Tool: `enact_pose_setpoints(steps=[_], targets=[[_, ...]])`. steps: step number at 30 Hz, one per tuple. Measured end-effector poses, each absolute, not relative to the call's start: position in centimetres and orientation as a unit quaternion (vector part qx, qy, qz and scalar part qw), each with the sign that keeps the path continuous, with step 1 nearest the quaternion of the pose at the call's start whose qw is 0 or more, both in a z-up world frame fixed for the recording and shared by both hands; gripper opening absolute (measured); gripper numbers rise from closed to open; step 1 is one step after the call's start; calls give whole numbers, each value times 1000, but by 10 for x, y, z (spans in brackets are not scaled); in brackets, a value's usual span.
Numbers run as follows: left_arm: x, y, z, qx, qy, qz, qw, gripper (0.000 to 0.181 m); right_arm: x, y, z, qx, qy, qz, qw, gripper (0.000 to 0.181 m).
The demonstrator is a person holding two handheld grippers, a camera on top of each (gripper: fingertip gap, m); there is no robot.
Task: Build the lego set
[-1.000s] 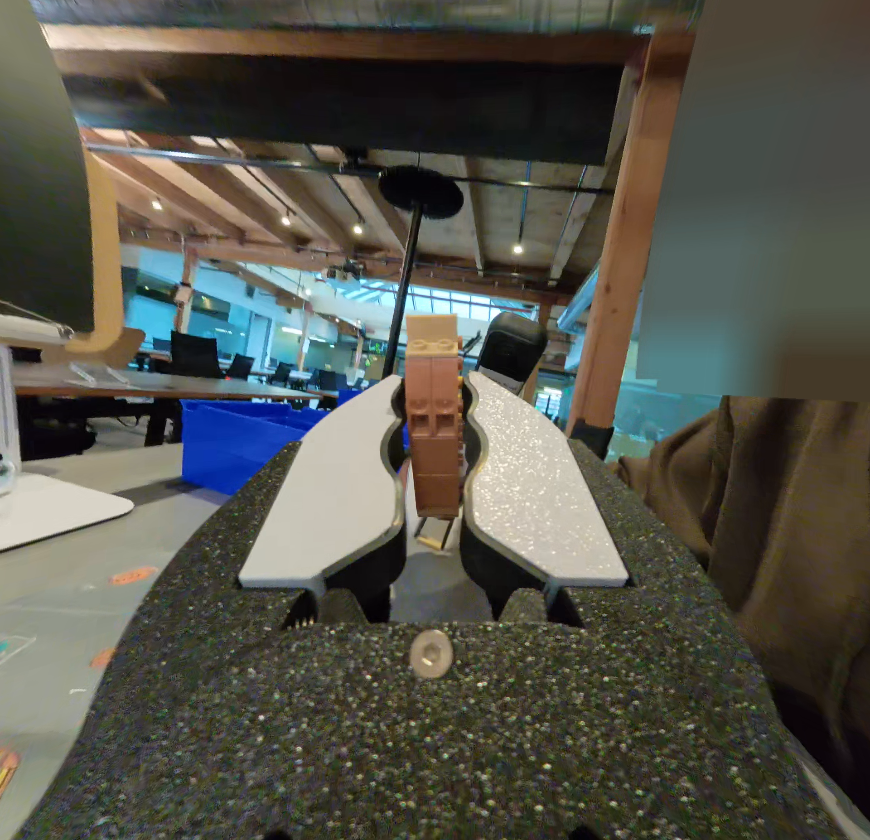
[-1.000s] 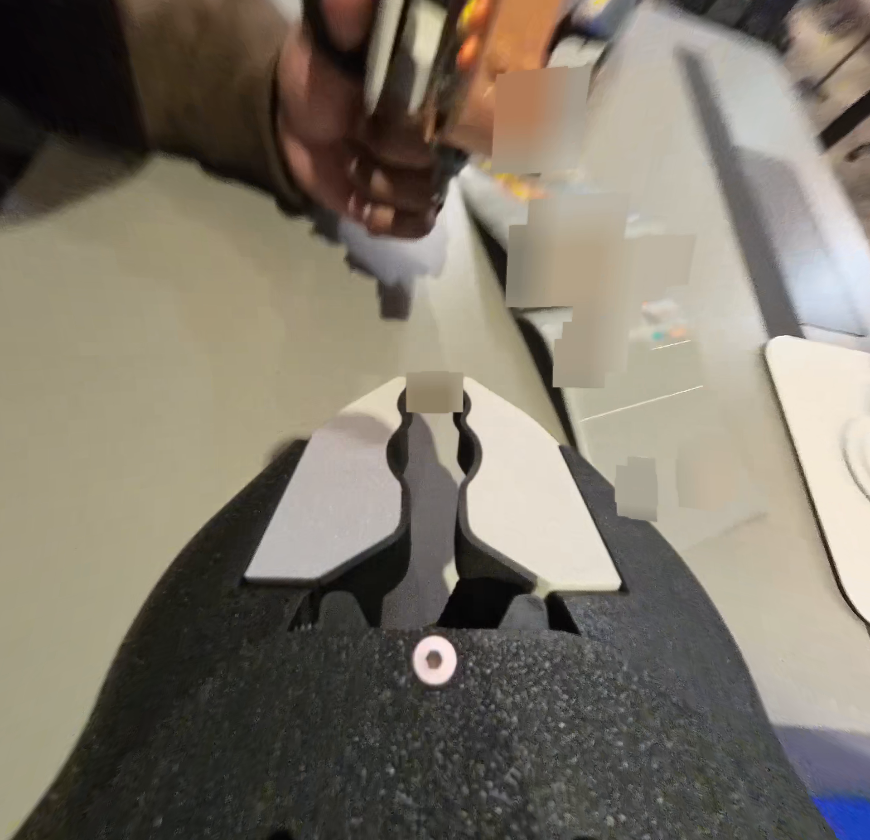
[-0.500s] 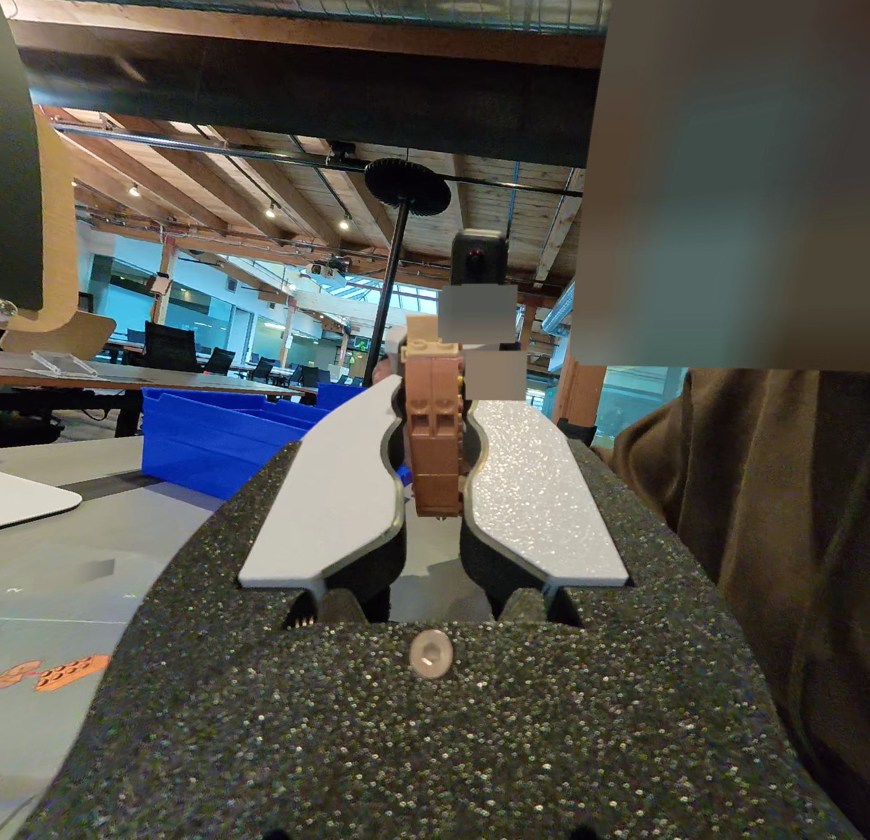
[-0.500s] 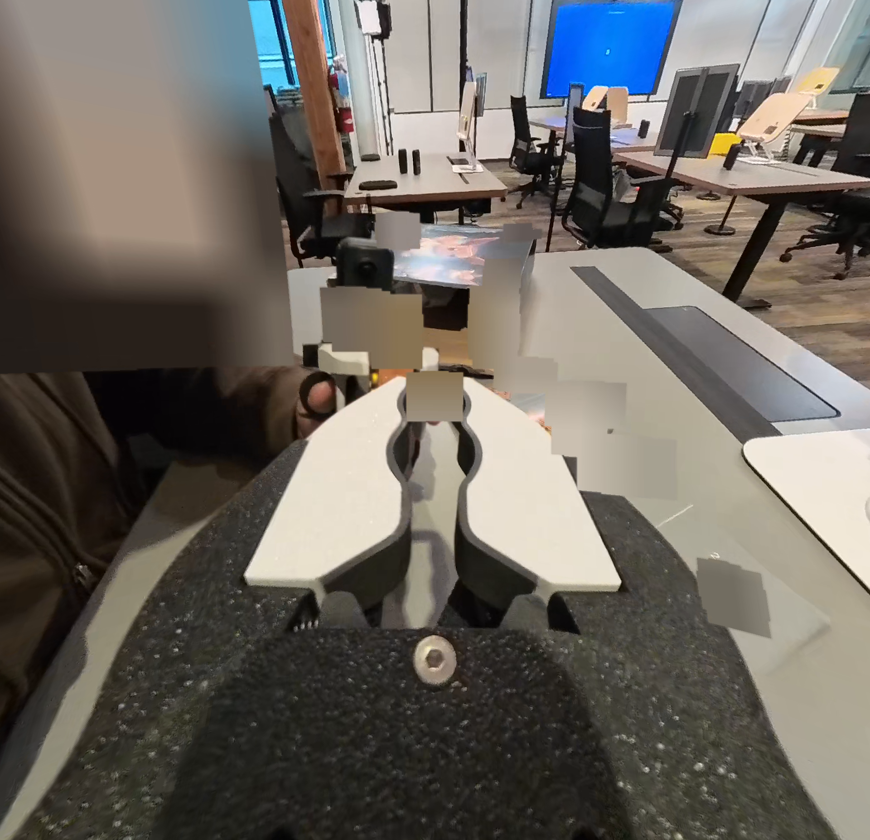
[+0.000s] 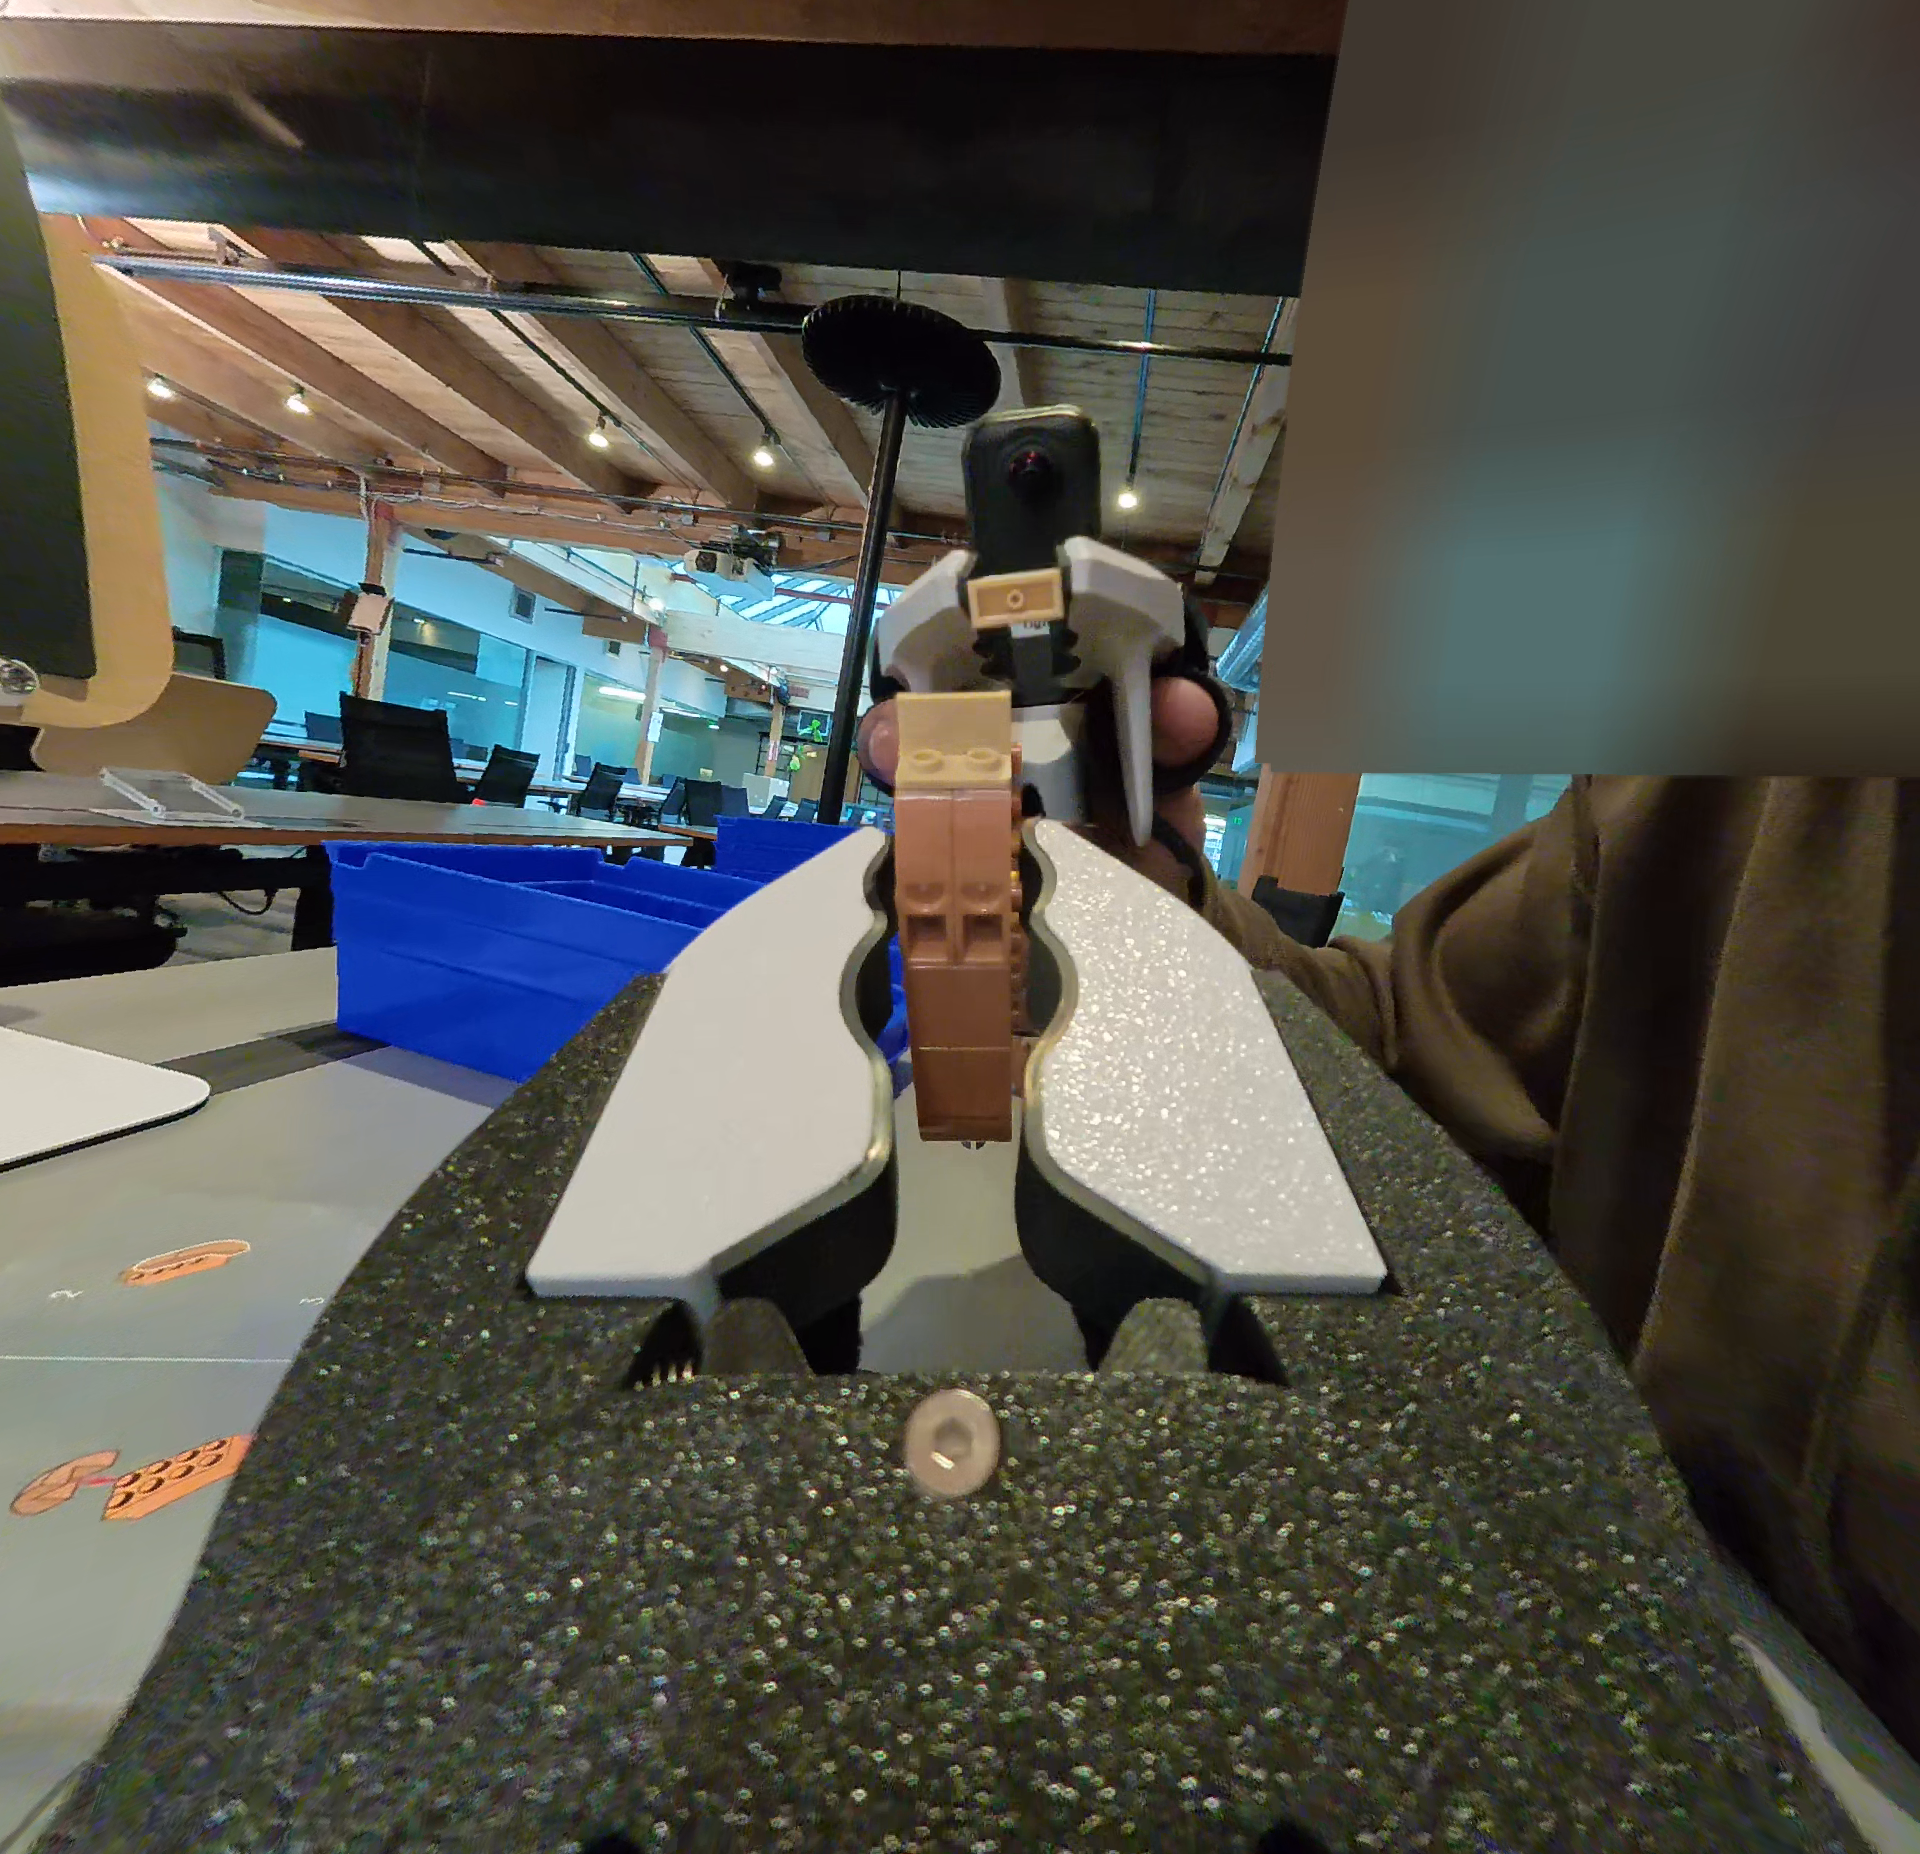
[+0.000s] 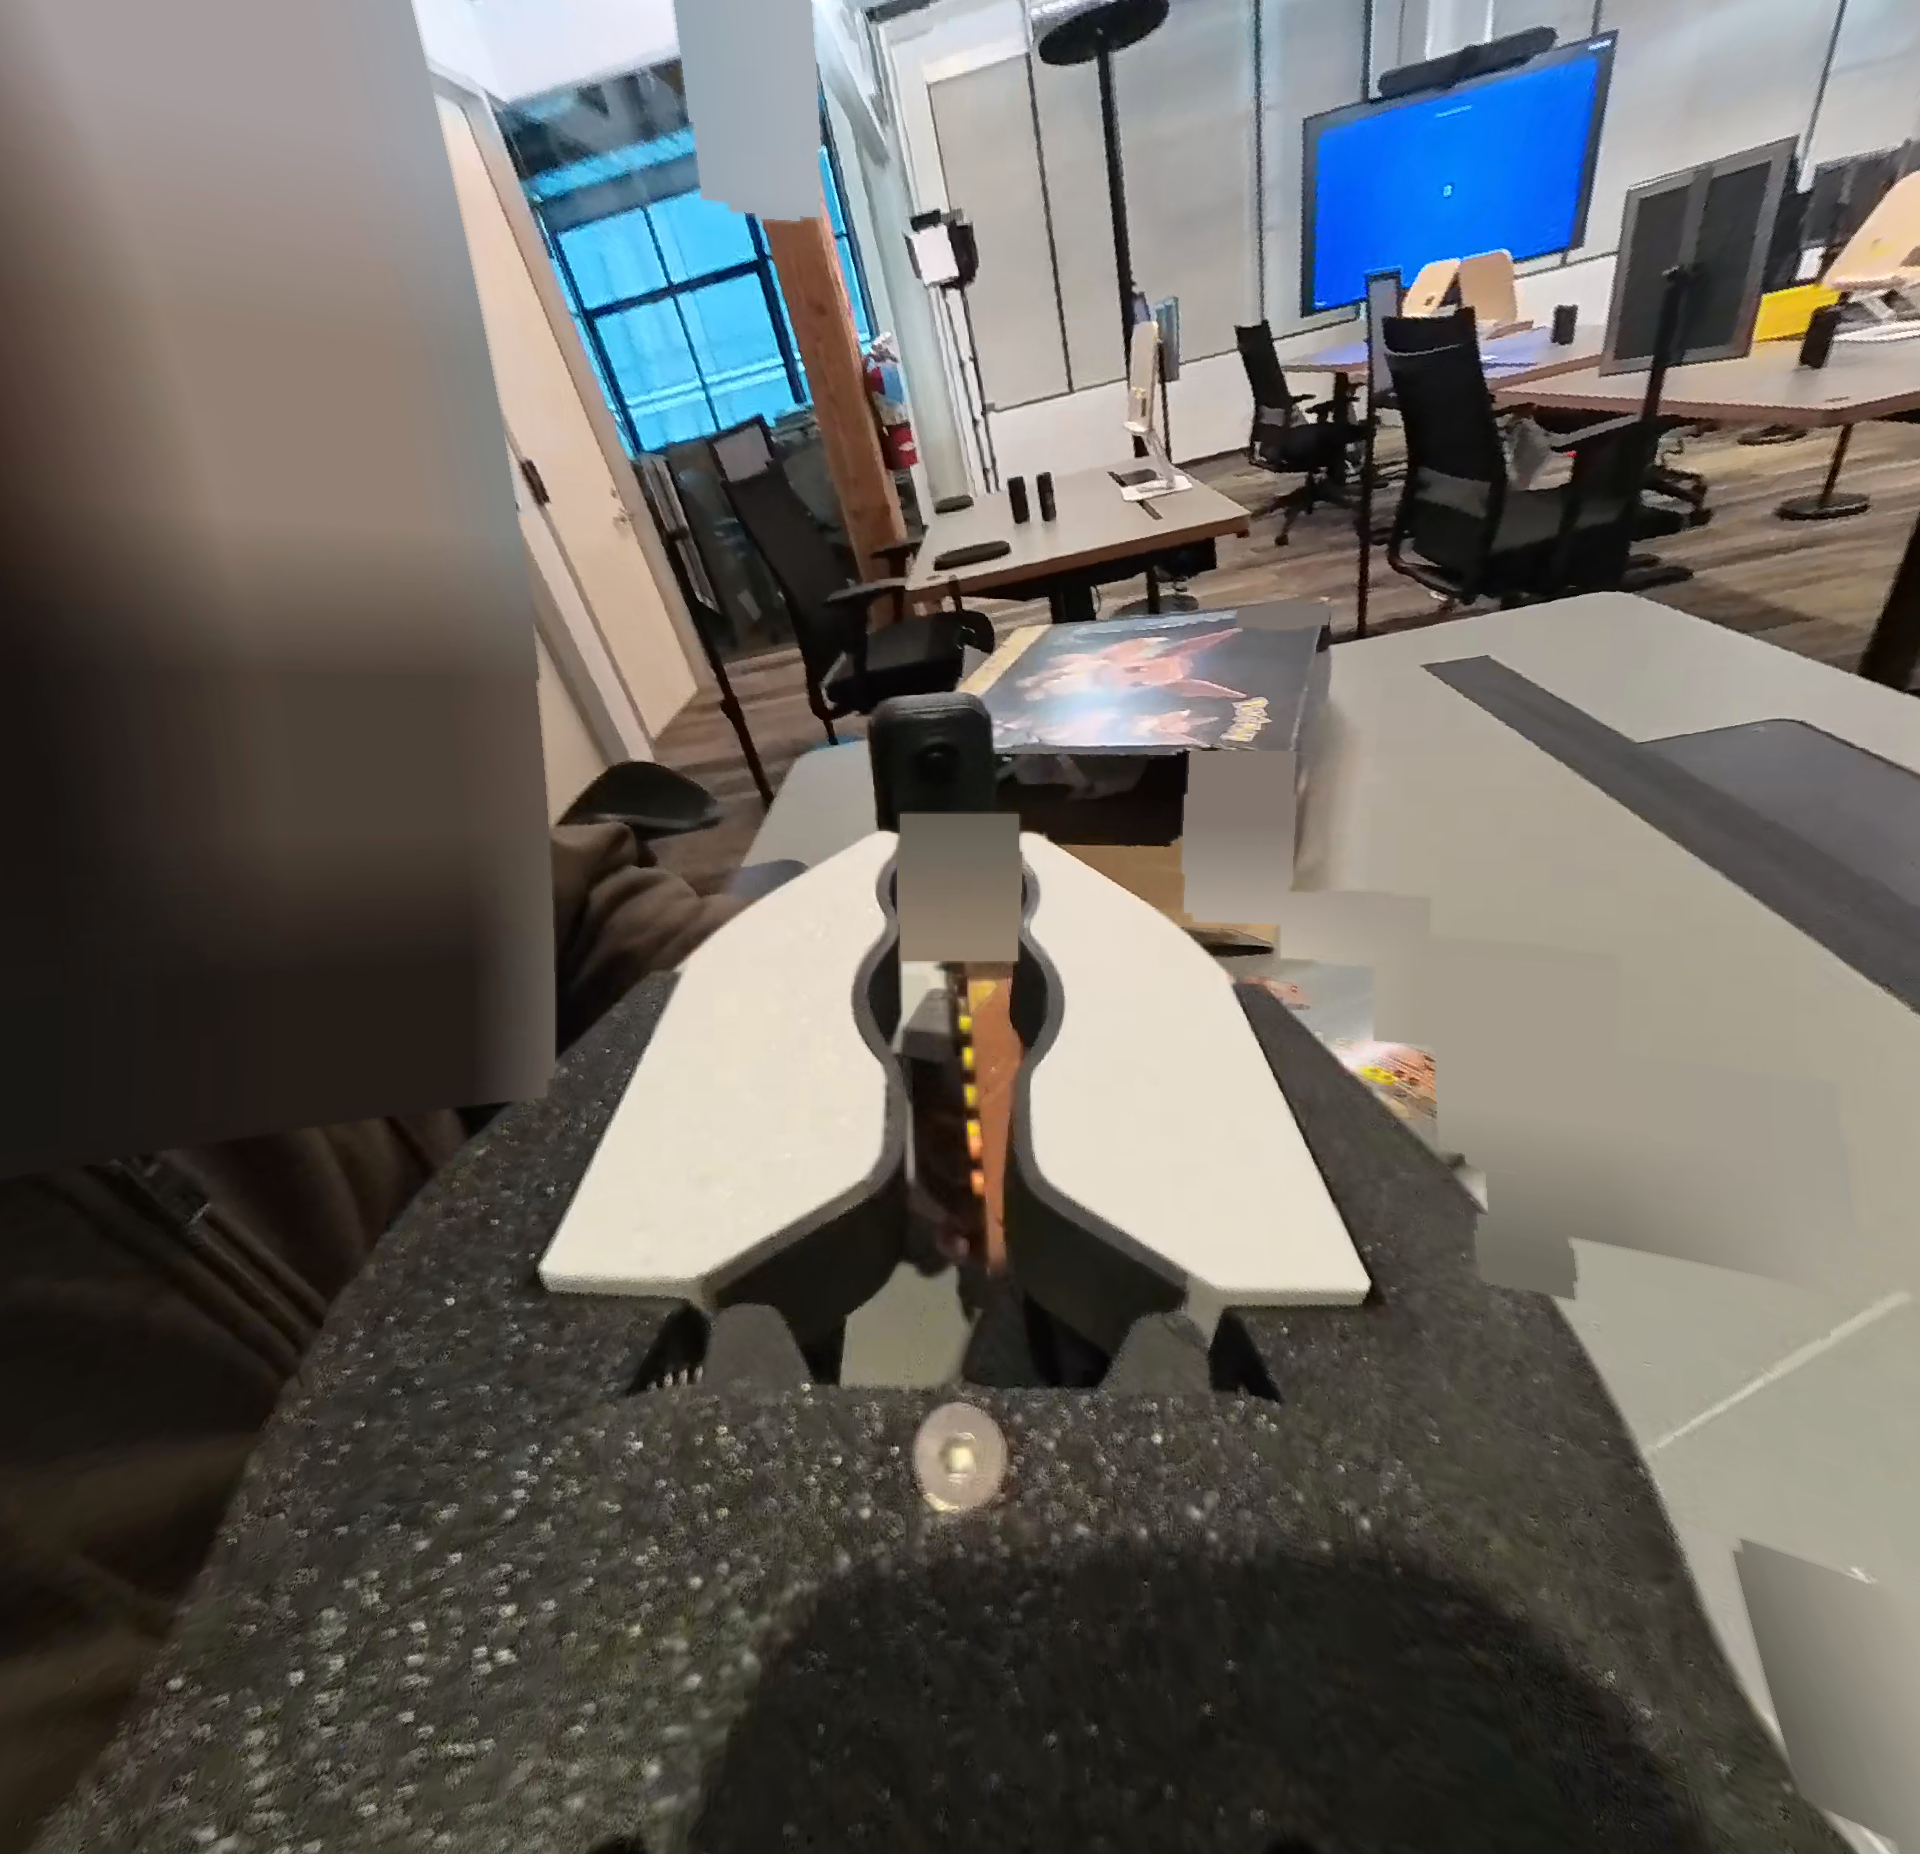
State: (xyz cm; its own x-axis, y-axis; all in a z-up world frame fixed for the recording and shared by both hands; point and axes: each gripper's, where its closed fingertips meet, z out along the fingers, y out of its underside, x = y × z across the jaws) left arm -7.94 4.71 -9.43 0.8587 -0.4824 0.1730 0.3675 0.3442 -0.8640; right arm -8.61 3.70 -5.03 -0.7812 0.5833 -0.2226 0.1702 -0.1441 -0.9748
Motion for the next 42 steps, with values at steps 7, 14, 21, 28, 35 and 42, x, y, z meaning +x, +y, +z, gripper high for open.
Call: enact_pose_setpoints(steps=[7,14,21,28,35,42], targets=[[-71,51,-99,-532,78,-237,809,22,-88,28,-57,-299,-622,716,108,16],[-71,52,-100,-537,80,-233,807,22,-90,28,-62,-302,-611,726,89,16],[-72,52,-100,-542,78,-223,806,22,-91,29,-71,-294,-642,698,123,16],[-70,53,-102,-550,86,-212,803,22,-90,29,-75,-284,-656,685,140,16],[-68,54,-103,-556,94,-202,801,21,-86,29,-75,-272,-662,684,140,16],[-68,55,-104,-563,102,-189,798,21,-83,28,-76,-264,-668,682,141,16]])
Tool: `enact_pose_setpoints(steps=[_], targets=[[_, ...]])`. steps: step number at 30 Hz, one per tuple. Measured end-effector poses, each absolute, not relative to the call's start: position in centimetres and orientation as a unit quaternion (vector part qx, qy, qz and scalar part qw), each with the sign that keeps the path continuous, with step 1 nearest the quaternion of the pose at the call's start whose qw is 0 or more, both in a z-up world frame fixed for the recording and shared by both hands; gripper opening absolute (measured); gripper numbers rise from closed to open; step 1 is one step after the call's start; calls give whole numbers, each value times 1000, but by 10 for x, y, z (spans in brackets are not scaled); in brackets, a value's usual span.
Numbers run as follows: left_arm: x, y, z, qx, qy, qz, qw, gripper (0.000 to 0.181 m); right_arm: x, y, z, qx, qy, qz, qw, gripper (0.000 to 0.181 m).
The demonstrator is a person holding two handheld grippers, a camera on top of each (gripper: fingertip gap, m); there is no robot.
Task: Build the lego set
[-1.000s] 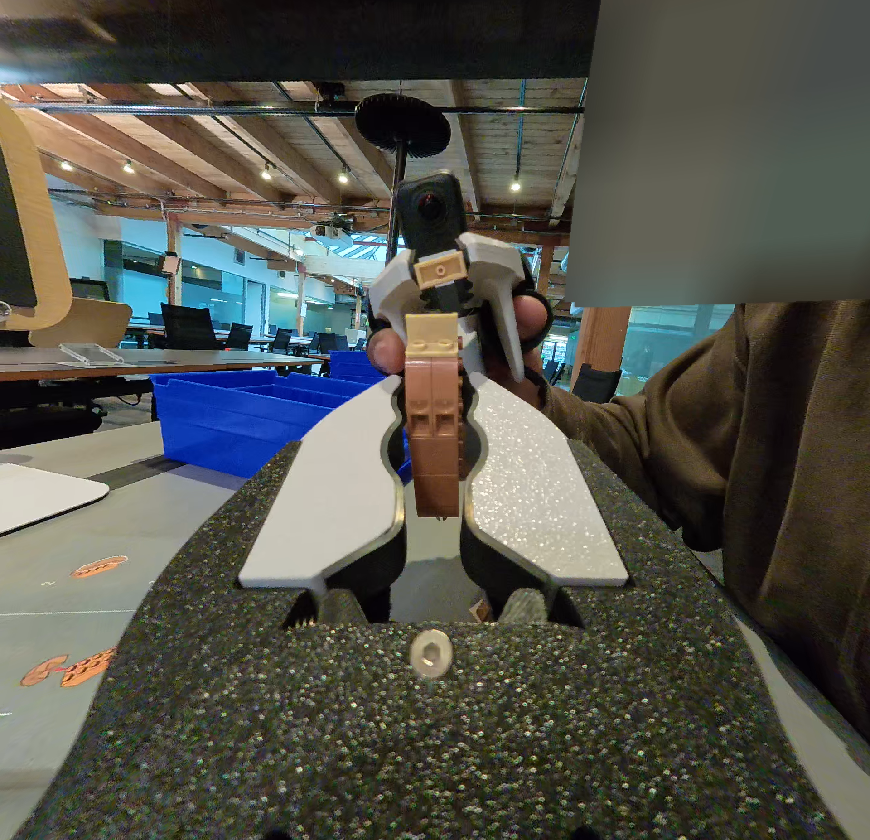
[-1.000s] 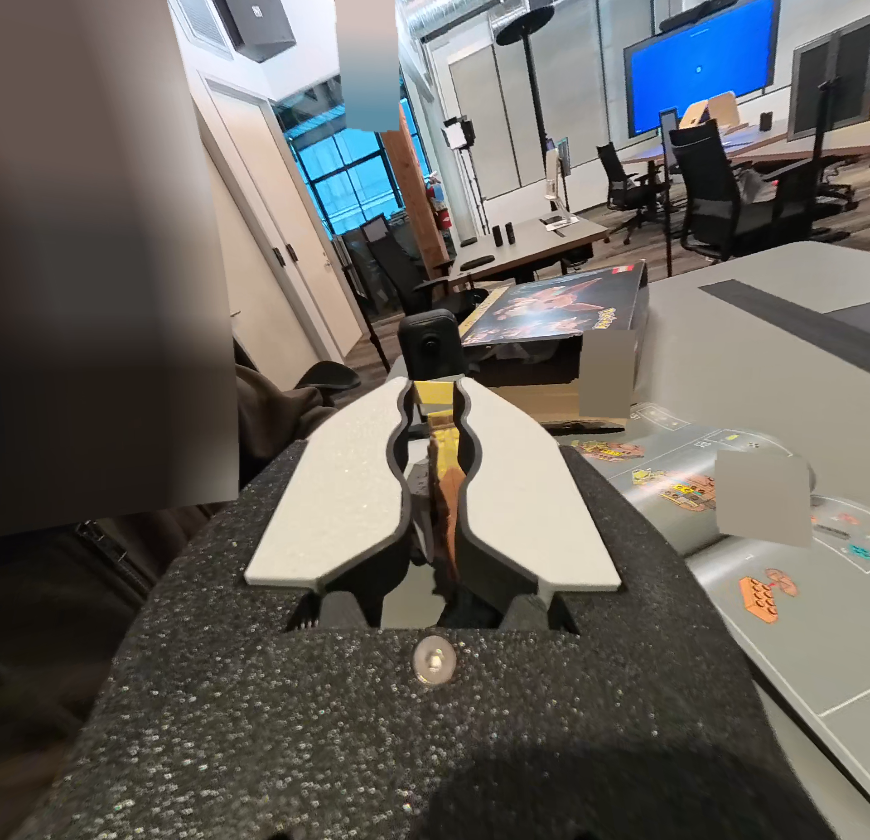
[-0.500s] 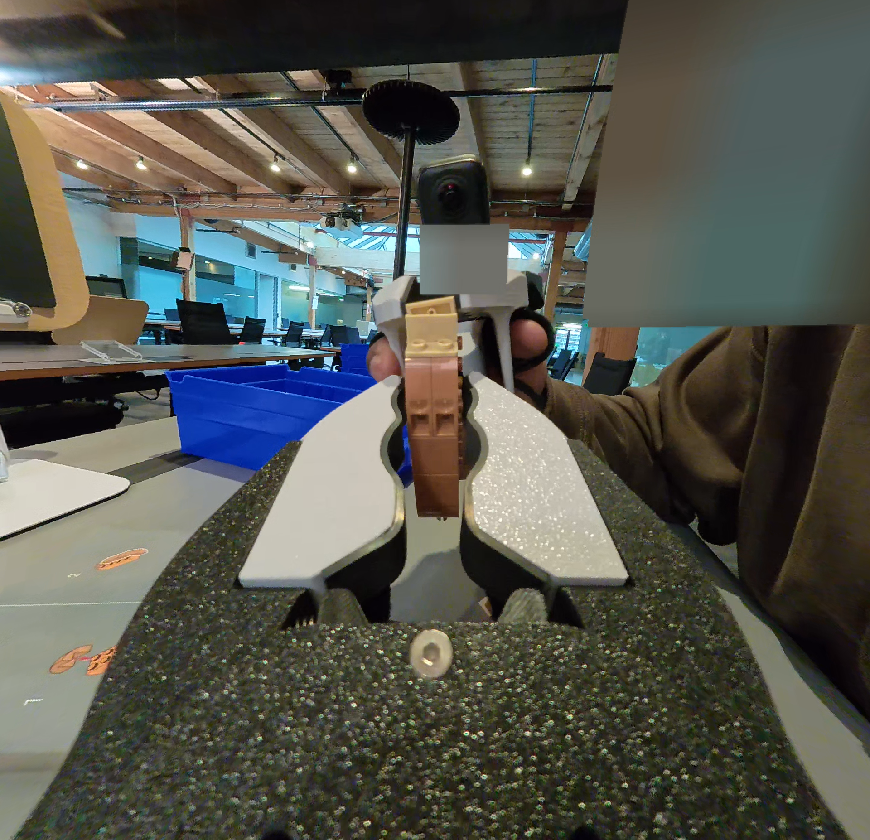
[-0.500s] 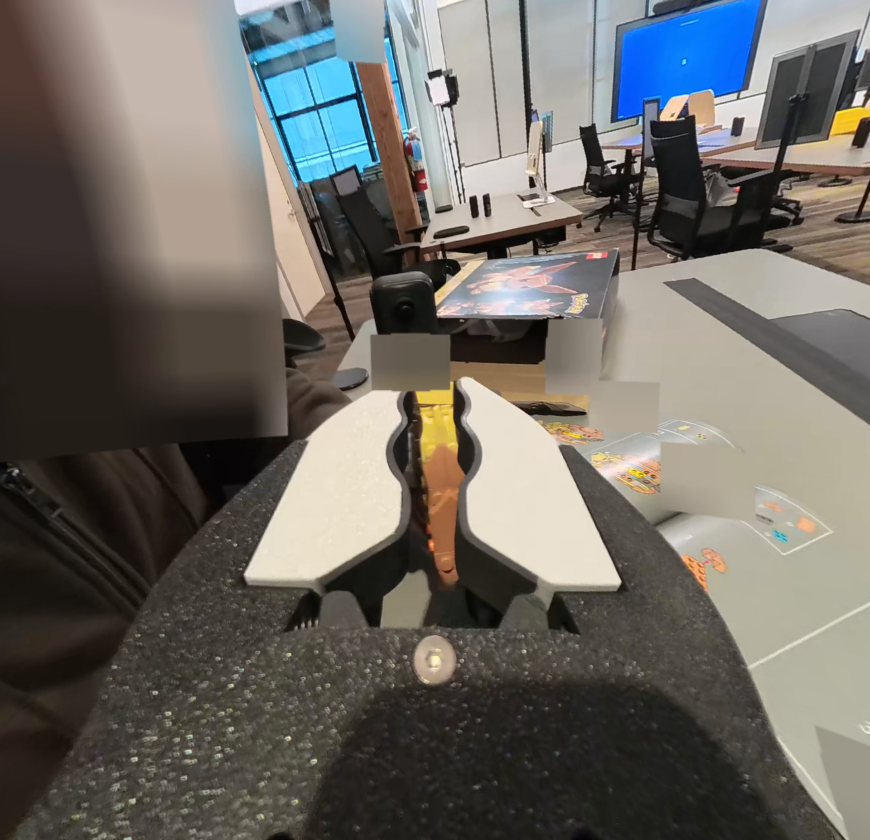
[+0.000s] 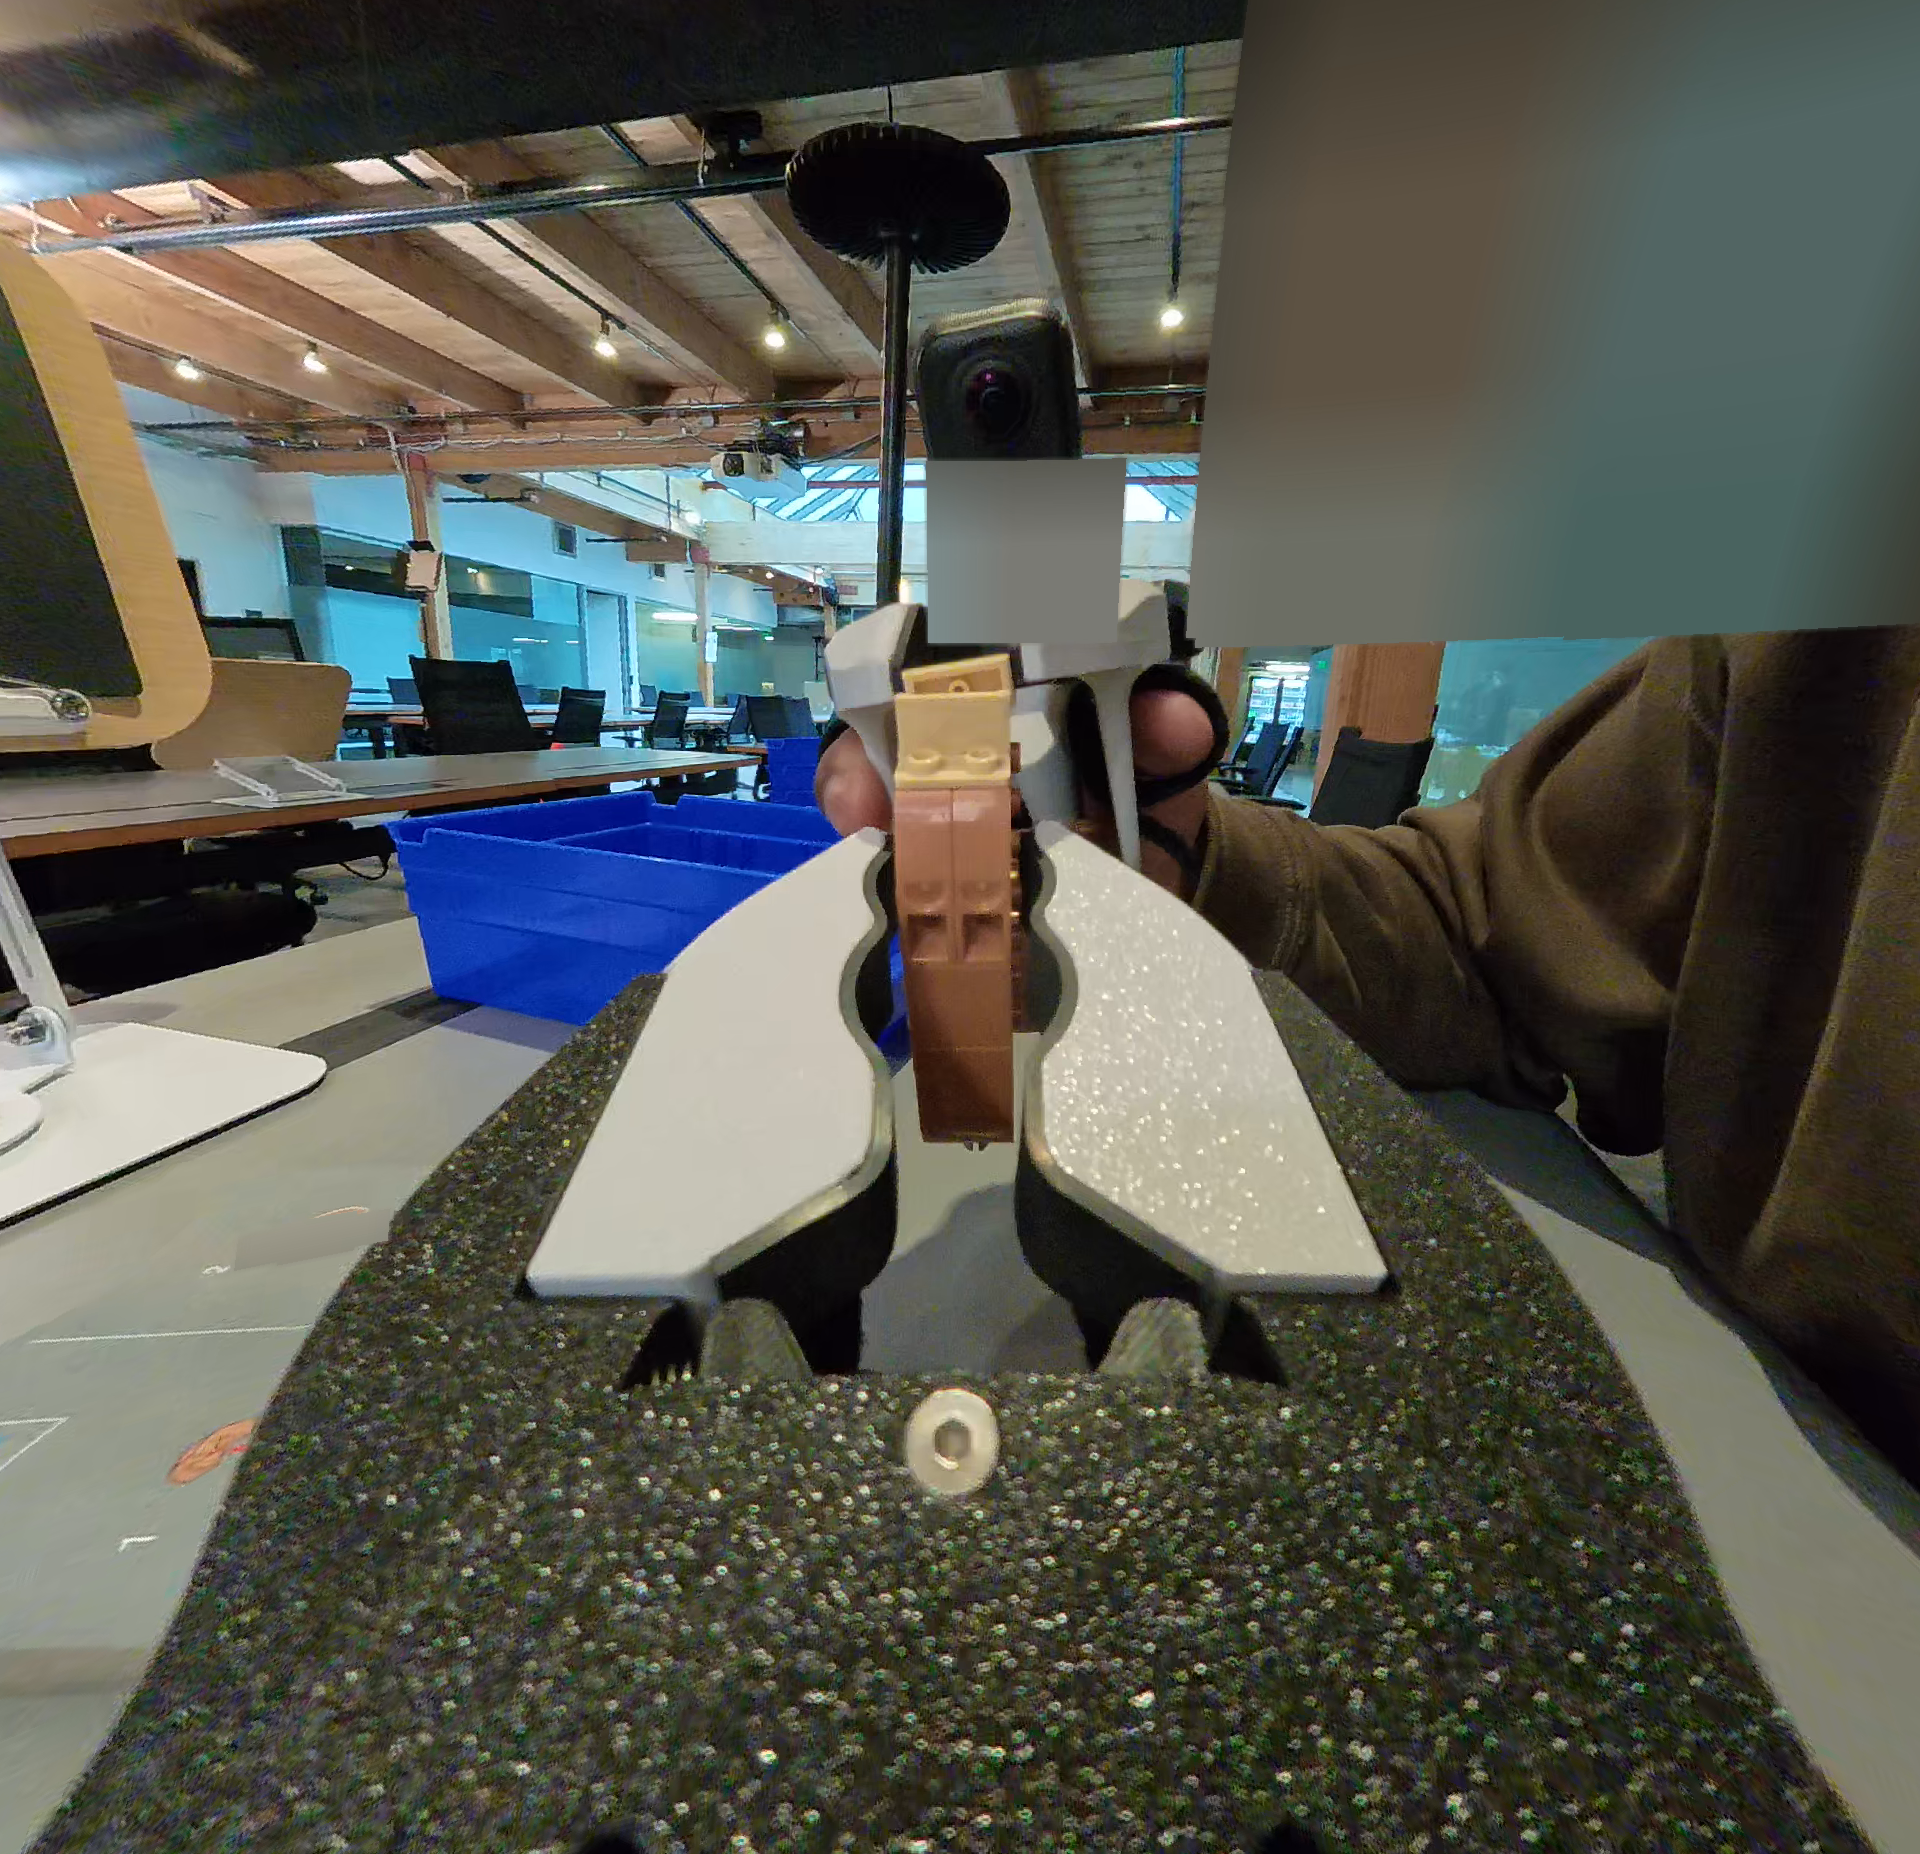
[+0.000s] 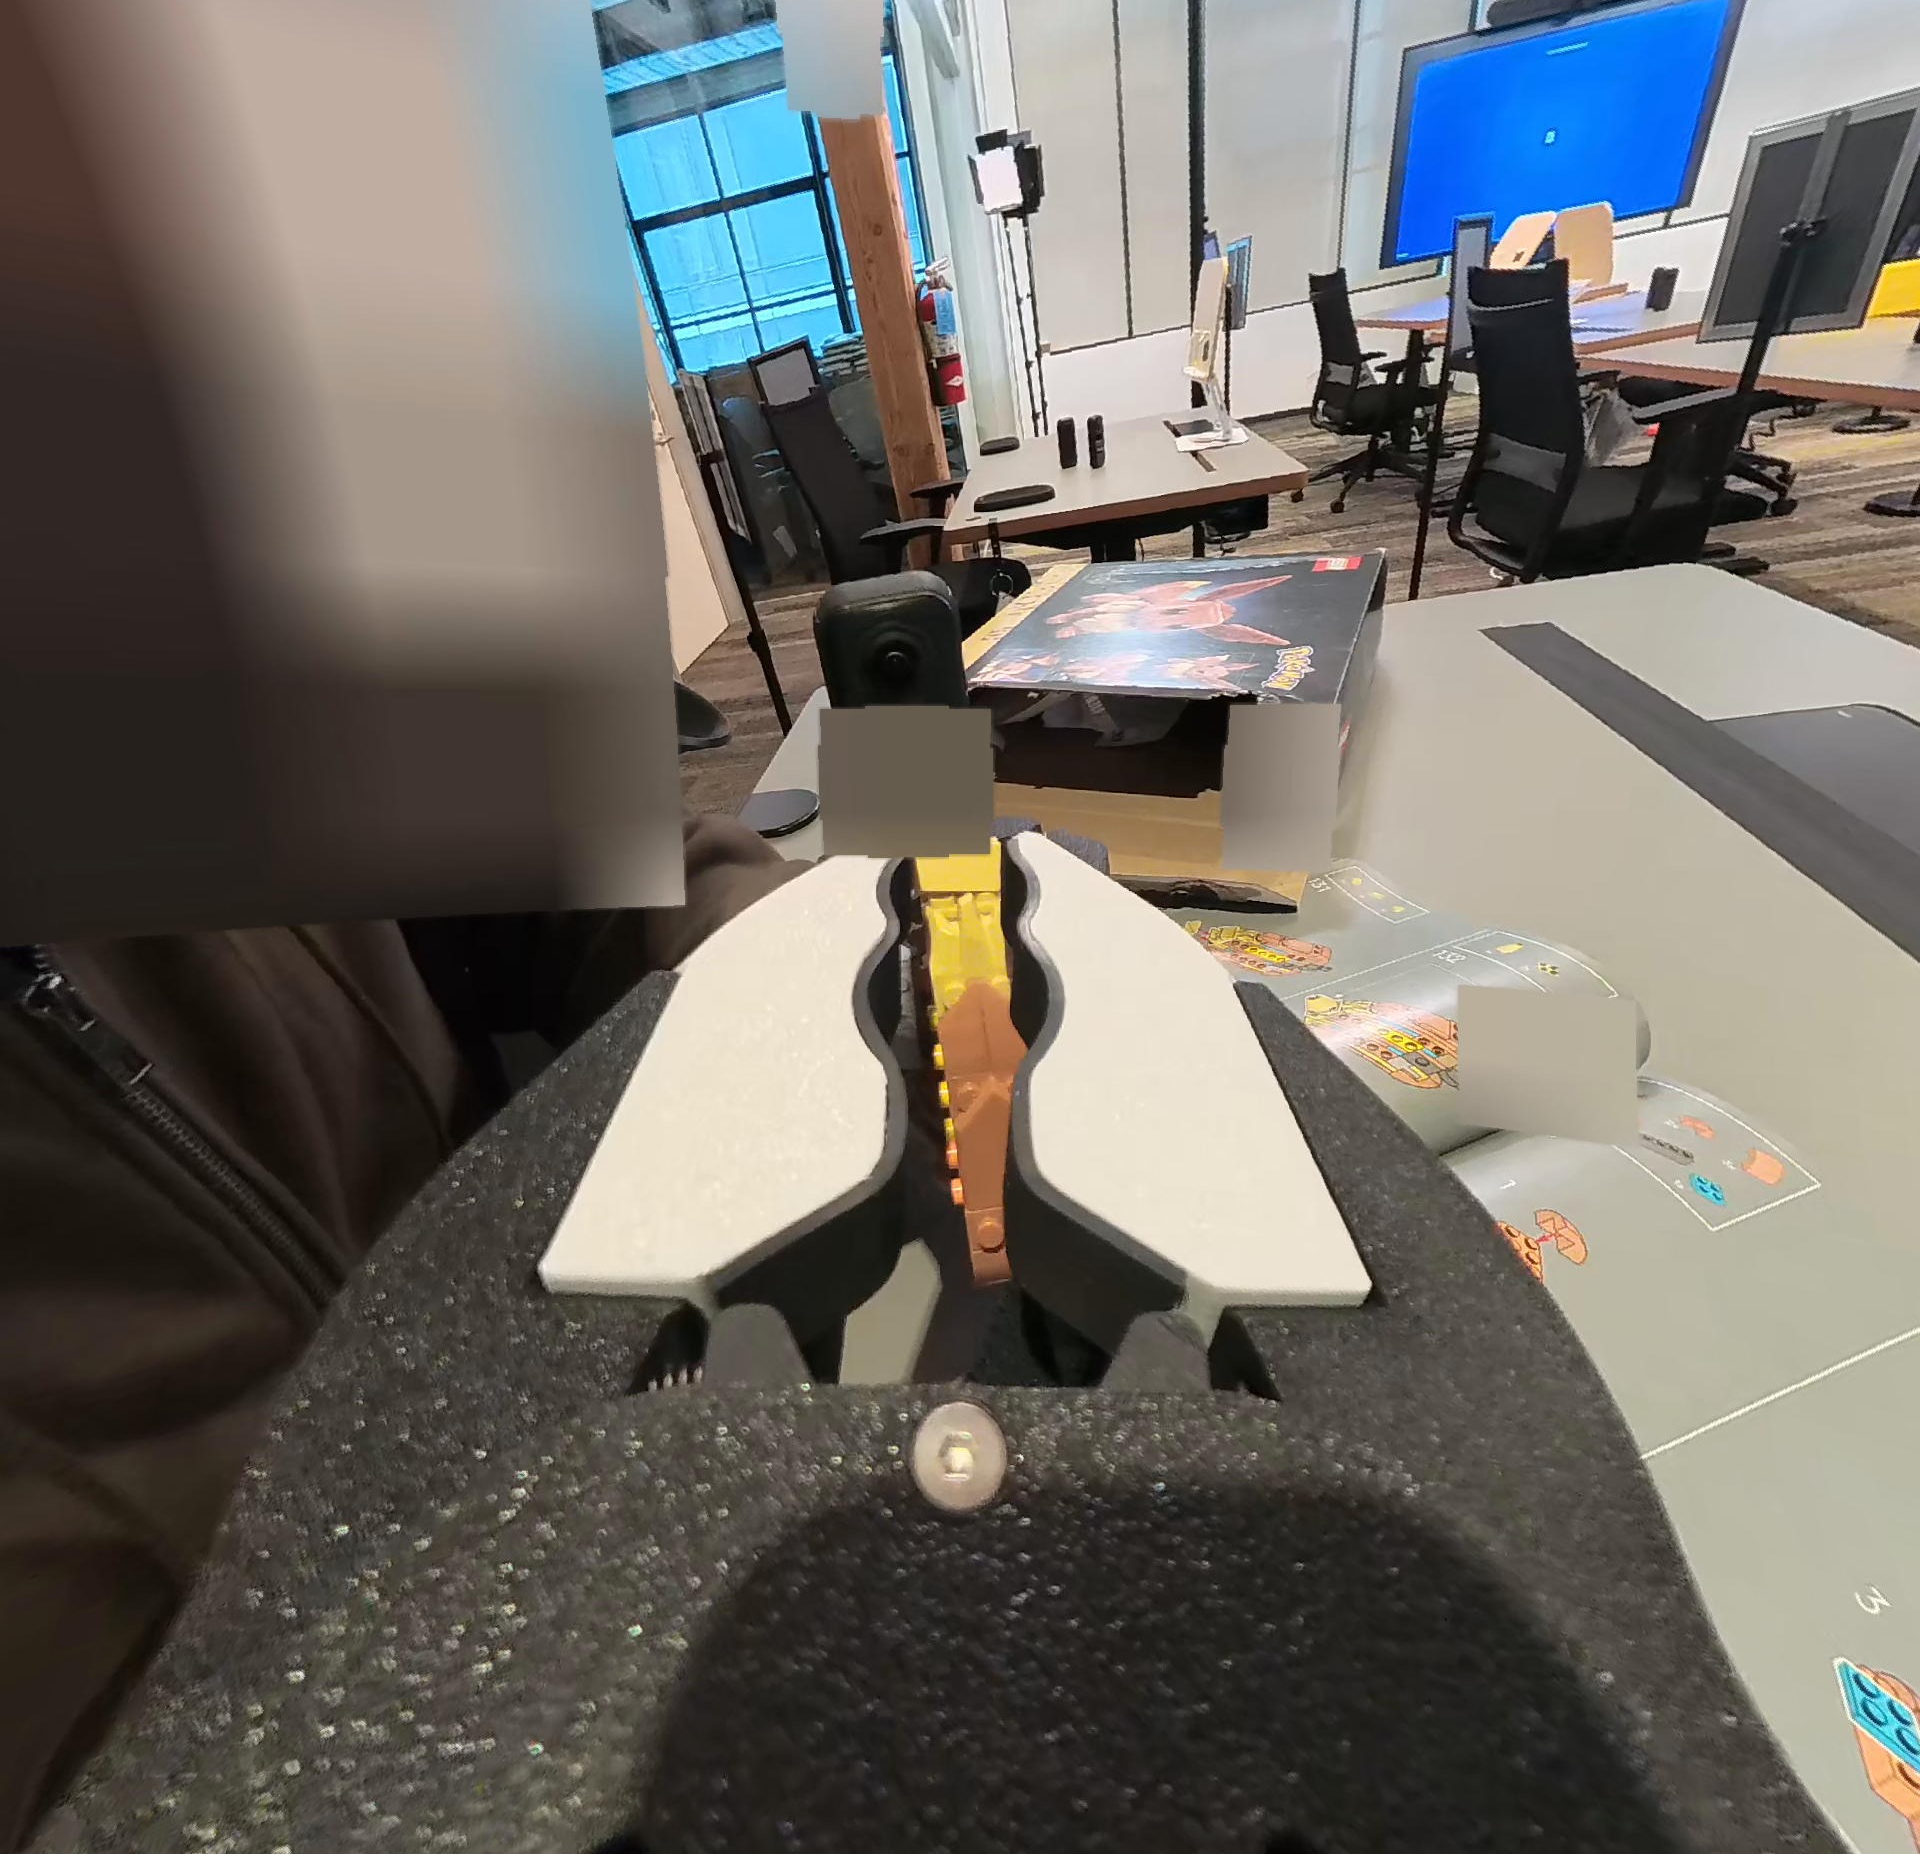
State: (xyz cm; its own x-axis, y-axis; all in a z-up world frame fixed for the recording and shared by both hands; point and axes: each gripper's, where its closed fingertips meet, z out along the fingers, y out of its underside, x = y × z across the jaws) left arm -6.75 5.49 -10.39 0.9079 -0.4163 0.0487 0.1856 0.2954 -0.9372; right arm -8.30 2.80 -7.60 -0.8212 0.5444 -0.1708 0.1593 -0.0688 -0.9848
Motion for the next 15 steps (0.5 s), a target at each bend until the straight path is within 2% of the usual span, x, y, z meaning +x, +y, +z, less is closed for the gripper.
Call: enact_pose_setpoints(steps=[15], targets=[[-67,57,-107,-579,116,-163,791,21,-80,31,-78,-254,-665,689,138,16]])
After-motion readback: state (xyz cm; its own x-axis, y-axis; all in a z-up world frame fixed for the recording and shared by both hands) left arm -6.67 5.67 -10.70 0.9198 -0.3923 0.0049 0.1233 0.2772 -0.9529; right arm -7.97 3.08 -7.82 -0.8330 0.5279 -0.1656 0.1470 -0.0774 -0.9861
